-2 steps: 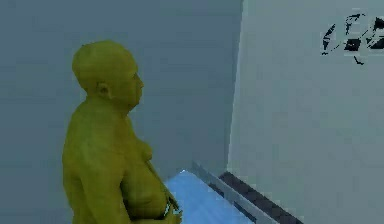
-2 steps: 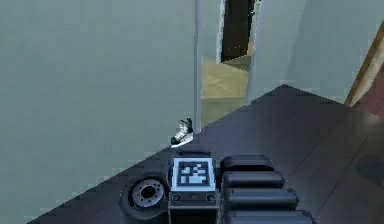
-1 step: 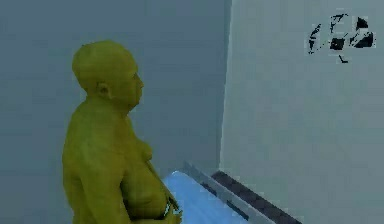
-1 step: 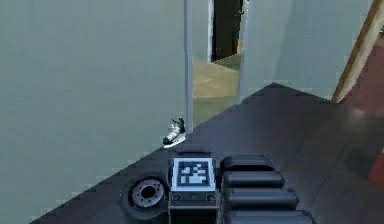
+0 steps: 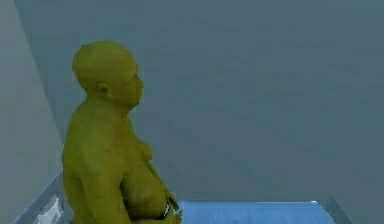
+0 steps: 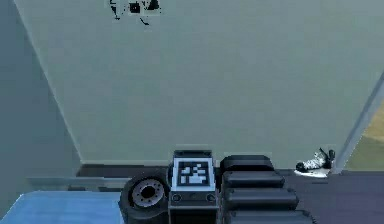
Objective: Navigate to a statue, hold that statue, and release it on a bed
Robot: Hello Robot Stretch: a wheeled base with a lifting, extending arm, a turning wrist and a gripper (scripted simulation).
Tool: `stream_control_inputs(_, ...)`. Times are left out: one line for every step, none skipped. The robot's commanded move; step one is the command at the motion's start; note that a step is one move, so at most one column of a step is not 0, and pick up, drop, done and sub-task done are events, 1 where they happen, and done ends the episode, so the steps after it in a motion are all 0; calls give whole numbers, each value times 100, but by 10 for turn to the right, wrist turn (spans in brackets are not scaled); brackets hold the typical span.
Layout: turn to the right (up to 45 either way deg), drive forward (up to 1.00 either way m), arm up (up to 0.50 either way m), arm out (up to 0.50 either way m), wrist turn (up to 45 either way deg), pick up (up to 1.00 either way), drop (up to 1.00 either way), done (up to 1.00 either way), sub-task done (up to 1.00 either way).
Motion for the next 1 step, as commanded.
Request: stream_control_inputs(-150, 0, 0, 0, 0, 0, 0, 0, 0)
